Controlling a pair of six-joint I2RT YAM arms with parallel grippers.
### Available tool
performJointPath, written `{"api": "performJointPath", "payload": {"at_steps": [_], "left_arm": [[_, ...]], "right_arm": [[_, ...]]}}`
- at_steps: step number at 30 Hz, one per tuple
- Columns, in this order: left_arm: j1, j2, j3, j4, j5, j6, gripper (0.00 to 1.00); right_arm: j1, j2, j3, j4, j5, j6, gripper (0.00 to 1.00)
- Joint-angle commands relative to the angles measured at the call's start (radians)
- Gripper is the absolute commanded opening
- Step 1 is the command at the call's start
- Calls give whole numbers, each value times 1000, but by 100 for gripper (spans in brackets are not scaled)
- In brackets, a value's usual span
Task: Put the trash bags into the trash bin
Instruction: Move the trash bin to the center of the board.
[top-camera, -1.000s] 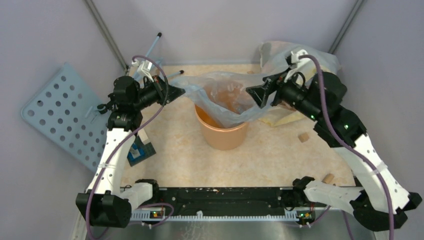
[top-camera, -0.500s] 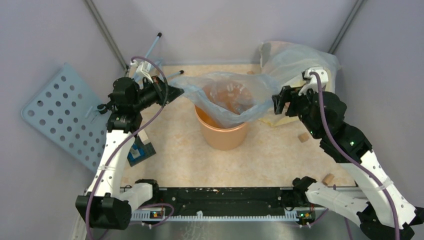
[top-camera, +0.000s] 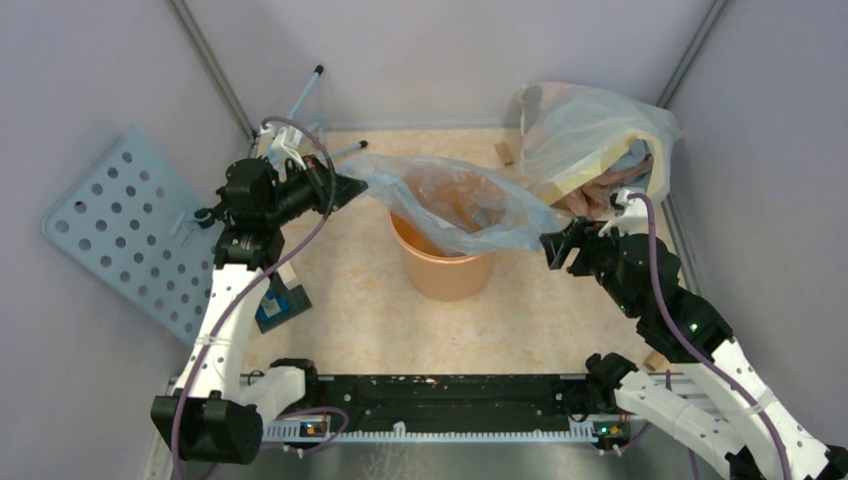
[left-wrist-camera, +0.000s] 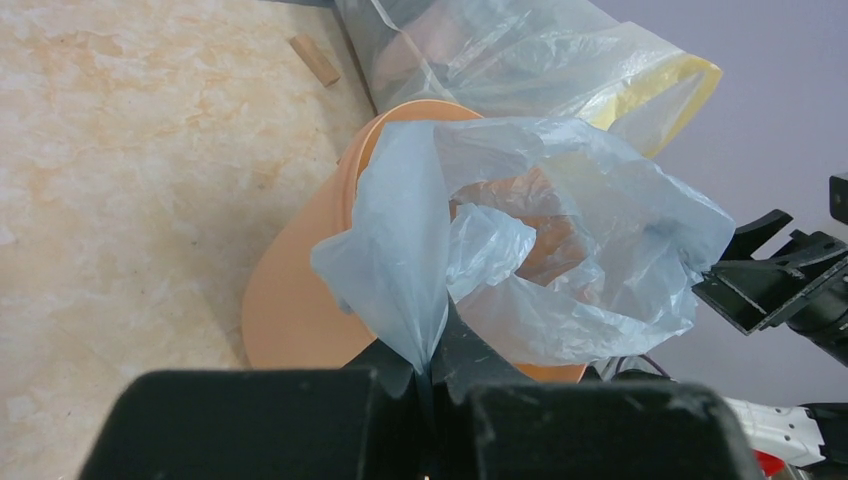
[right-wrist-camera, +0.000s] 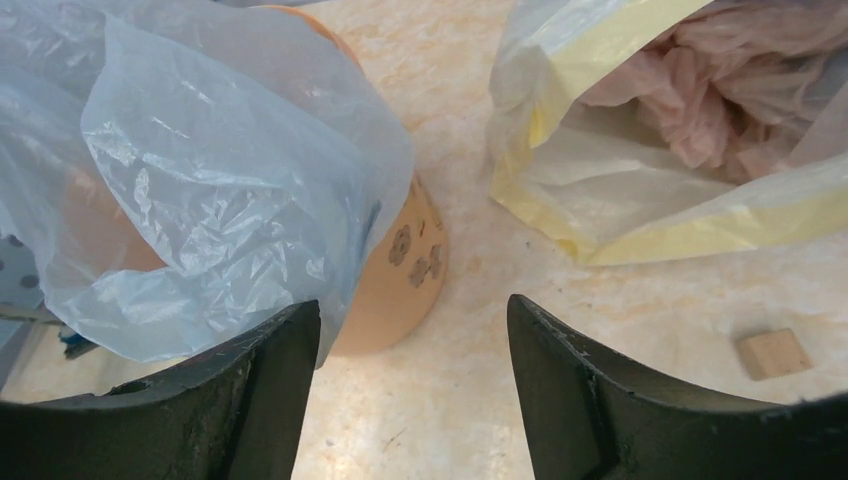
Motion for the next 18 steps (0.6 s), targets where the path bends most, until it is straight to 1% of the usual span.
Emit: {"api": "performJointPath", "payload": {"at_steps": [1,8,15,18], "left_arm": [[3,-26,-10,45,-5,2,0],[3,-30,-13,44,-19,3,0],[3,-40,-6,37,-19,1,0],[3,-44,-4,33,-23,6,0]], "right_arm": [[6,-6,14,123,-65,58,67],[6,6,90,127,-33,20,65],[7,44,98,149,-69,25,72],[6,60,116,177,-62,16,72]]}}
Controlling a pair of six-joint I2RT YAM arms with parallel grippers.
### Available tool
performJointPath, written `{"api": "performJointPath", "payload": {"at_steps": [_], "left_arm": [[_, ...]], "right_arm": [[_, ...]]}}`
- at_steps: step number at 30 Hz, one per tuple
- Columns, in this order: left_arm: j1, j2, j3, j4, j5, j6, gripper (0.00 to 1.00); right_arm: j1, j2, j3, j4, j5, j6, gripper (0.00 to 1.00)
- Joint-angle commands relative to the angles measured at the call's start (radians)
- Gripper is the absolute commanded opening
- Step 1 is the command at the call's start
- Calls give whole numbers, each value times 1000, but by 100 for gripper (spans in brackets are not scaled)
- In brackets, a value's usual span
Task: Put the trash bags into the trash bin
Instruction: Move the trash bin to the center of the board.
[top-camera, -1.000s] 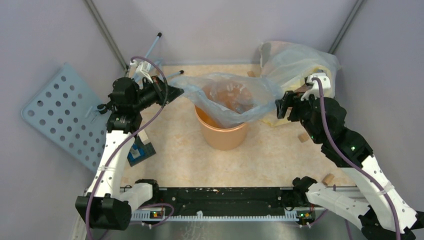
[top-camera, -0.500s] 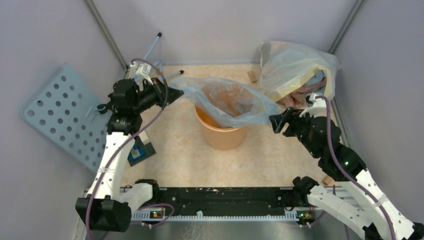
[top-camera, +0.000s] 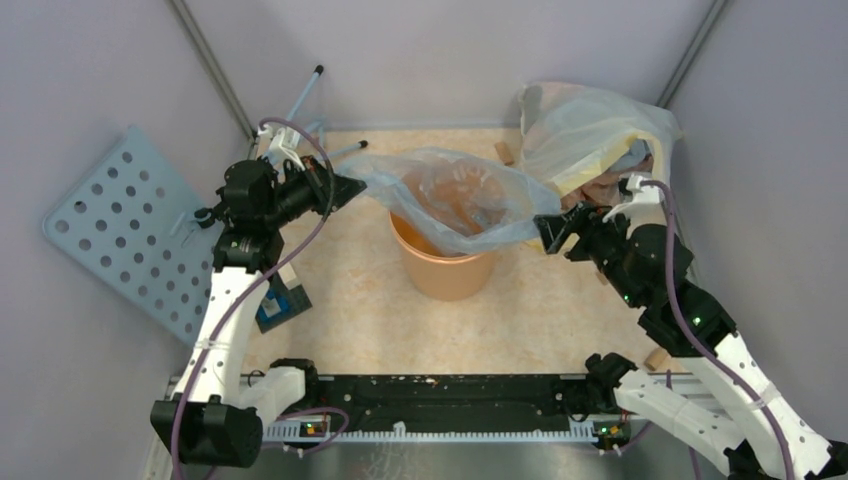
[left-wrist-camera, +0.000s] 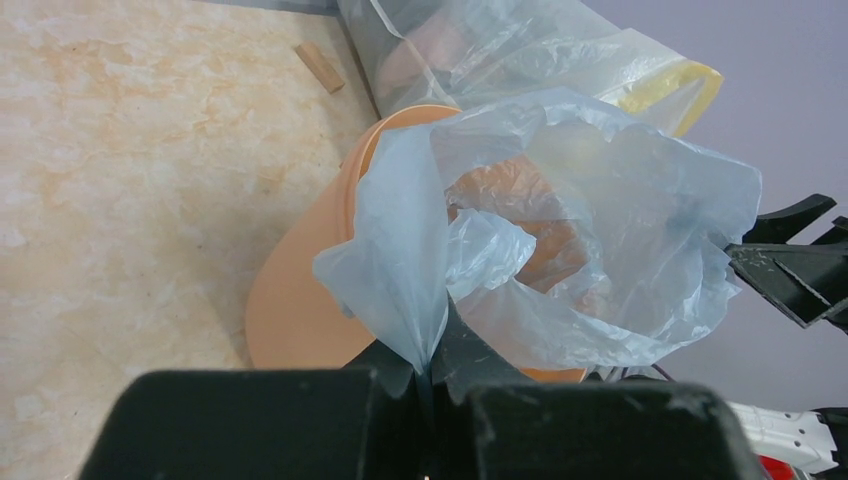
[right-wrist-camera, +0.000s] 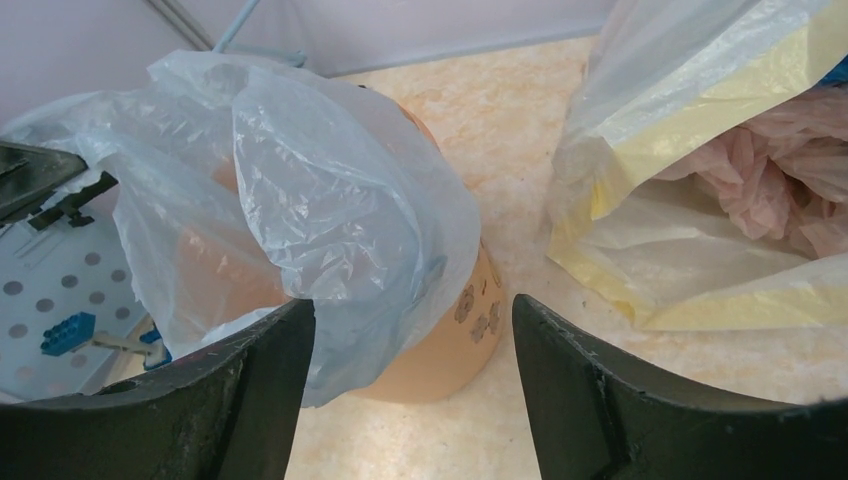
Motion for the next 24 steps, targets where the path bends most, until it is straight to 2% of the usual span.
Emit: {"api": "performJointPath", "payload": {"at_steps": [1,6,12,17,19,22,24], "left_arm": [[3,-32,2,30,-10,9,0],[3,-32,9,21,-11,14,0],[3,-34,16,17,-18,18,0],[3,-26,19,24,-19,14,0],[3,-26,19,24,-20,14,0],[3,-31,18,22,-27,16,0],[3,-32,19,20,-31,21,0]], "right_arm": [[6,36,72,68,-5,-17,71],[6,113,200,4,-24,-83,72],[6,224,432,-224,32,-190,74],[11,397,584,-418,60,-231,77],[37,420,597,-434,86,-240,78],[103,401,565,-373,78,-278,87],[144,418,567,-370,77,-305,89]]}}
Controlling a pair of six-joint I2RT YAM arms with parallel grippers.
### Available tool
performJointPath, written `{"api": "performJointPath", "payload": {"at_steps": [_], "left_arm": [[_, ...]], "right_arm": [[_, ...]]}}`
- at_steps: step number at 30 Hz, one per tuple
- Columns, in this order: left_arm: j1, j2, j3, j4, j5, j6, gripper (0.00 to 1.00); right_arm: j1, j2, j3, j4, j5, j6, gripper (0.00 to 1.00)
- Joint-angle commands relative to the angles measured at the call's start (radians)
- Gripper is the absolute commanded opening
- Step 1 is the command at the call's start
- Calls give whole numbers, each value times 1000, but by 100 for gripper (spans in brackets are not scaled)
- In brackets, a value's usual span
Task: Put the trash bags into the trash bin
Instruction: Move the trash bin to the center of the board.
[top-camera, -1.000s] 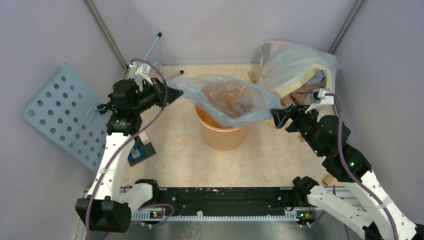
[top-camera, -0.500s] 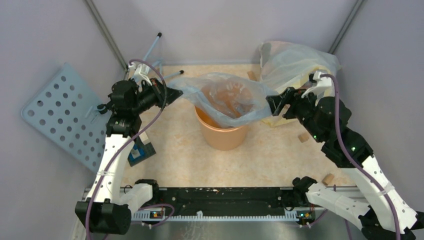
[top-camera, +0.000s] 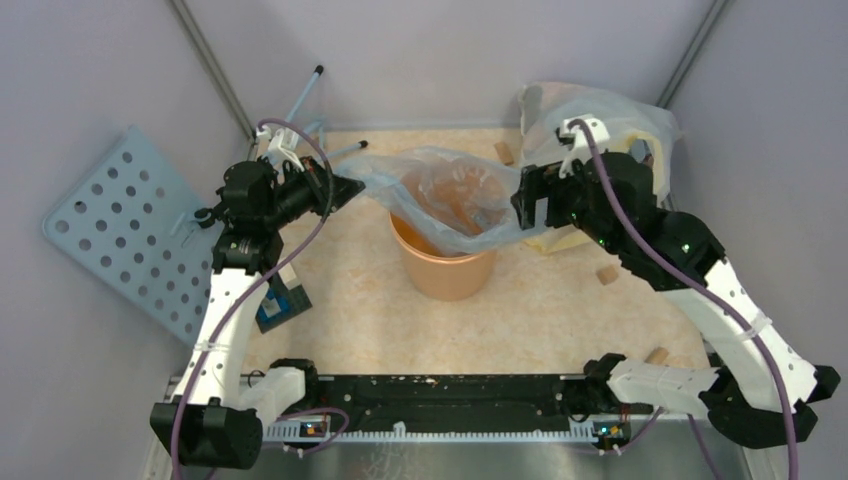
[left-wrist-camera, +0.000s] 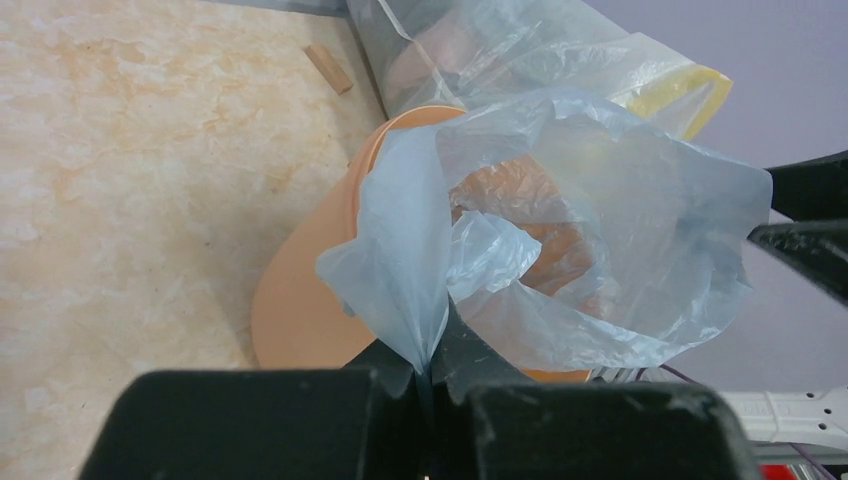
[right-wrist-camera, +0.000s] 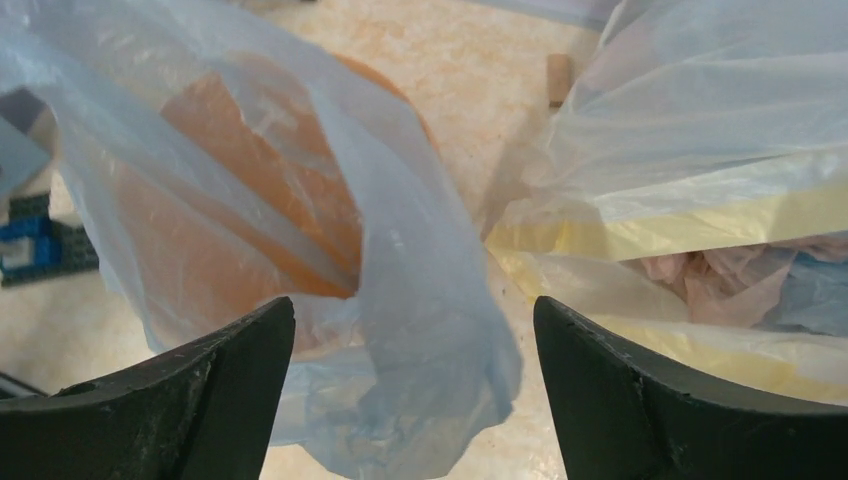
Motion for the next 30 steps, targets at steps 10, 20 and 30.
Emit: {"api": "performJointPath", "payload": {"at_steps": [10,20,30], "left_arm": [[3,-45,23,-15,-71,68,0],[4,-40,5,-78,-174,143,0],[4,-23,-37,-66,-195,156,0]], "right_arm": [[218,120,56,-136,575,-69,90],[217,-1,56,-137,714,-85,69],[217,-145,-38,88,610,-136,74]]}}
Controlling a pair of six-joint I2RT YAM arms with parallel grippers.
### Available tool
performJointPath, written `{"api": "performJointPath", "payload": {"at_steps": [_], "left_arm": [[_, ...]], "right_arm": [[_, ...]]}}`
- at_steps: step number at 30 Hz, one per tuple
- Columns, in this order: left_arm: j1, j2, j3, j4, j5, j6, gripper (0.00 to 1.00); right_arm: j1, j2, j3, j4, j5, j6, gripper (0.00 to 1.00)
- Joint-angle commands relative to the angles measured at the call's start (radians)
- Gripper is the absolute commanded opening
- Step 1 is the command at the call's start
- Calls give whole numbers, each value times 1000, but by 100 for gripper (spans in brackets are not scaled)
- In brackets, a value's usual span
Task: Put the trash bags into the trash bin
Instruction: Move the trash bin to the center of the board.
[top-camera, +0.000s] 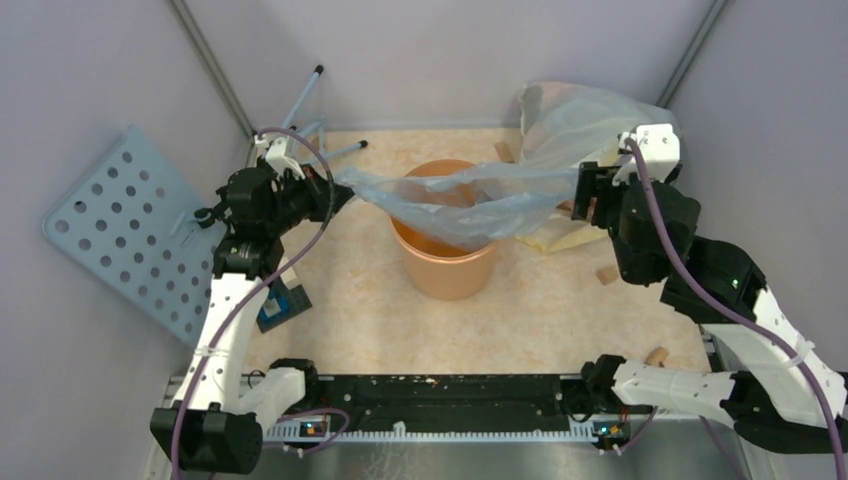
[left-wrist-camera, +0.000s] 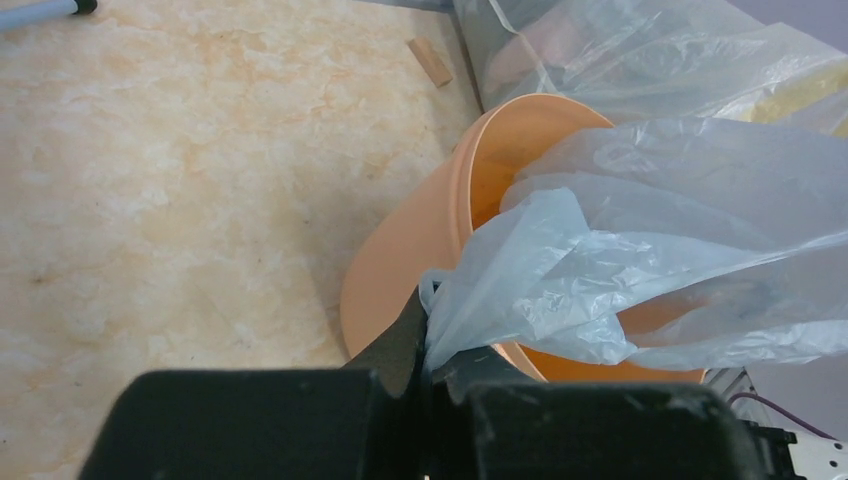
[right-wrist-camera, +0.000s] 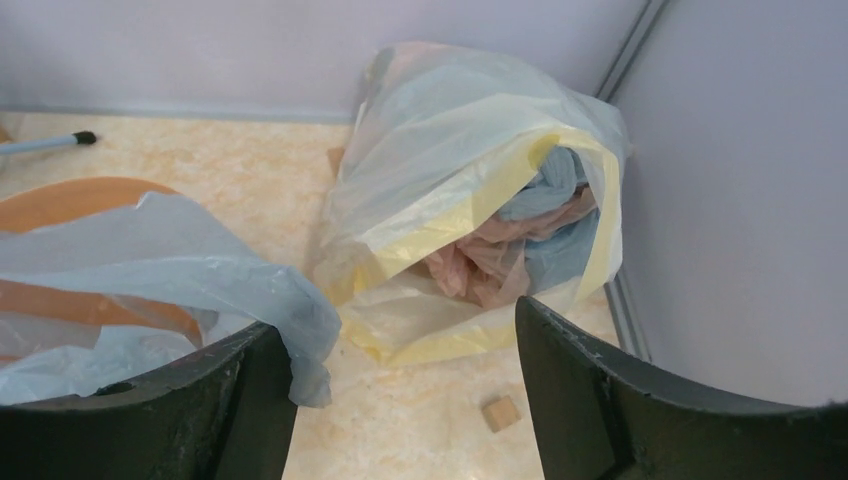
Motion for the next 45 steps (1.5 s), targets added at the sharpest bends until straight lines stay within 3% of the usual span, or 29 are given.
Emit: {"api": "performJointPath", "payload": {"at_steps": [1,5,9,14,19,24,28,33,37,45], "left_arm": [[4,4,-18,31,-27,22,0],[4,-1,-40,83,23,-11,0],[5,-5,-40,104,48,-25,0],[5,-6,-30,82,49,-13,0],[4,-8,-27,79,59,-14,0],[5,-8,-23,71,55,-7,0],[4,-9,-24,73,62,-12,0],[4,-8,-24,77,65,-17,0],[5,-10,-25,78,71,-17,0],[5,-5,-26,85,75,-22,0]], "right_arm": [[4,-56,-45,123,-111,-27,80],[4,-39,-55,116,-327,30,89],[0,14,-52,67,-383,85,90],[-103,1,-93,96,-516,118,72],[-176,14,-98,93,-600,129,68],[-179,-8,-113,126,-679,157,86],[-206,-38,-157,194,-833,244,91],[-279,-102,-265,292,-867,367,92],[-368,-161,-336,398,-1003,478,92],[-375,-207,-372,522,-1162,639,81]]}}
